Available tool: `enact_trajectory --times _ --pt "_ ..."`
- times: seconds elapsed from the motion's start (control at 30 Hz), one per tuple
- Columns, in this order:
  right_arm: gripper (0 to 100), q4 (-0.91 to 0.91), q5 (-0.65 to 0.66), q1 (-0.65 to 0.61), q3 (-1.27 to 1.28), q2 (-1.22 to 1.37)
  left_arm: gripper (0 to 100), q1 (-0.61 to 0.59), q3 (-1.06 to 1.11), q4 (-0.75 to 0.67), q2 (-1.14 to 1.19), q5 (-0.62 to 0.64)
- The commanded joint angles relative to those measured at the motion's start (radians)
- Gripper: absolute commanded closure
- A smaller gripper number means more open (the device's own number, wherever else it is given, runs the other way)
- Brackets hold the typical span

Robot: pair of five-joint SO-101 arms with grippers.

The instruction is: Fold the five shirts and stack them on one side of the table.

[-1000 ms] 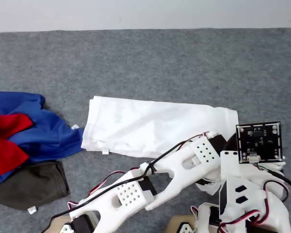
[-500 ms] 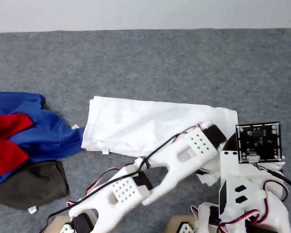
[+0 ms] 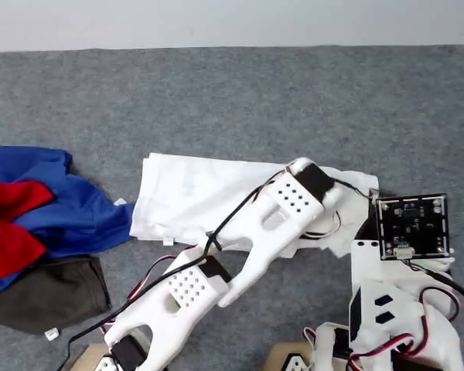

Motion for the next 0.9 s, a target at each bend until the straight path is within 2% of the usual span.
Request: enact_trajectory --times 0.0,0.23,0.53,0.67,0.73,0.87 --pt "93.5 -0.019 -0.002 -0.004 0.028 -0.002 99 -0.015 -0.036 -0.051 -0.064 0.029" --pt "93.5 -0.019 -0.002 -0.004 0.029 -0.002 99 -0.061 -0.074 -0.094 0.018 0.061" --pt "93.5 -0.013 -0.002 -0.004 0.031 -0.002 99 -0.091 -0.255 -0.092 0.138 0.100" --pt "93.5 -0.013 -0.002 -0.004 0.031 -0.002 89 -0.091 -0.265 -0.068 0.144 0.110" --pt "93.5 -0.013 -0.002 -0.004 0.031 -0.002 84 -0.092 -0.265 -0.057 0.144 0.160" --pt "93.5 -0.013 -0.003 -0.004 0.032 -0.002 83 -0.112 -0.311 -0.044 0.147 0.176"
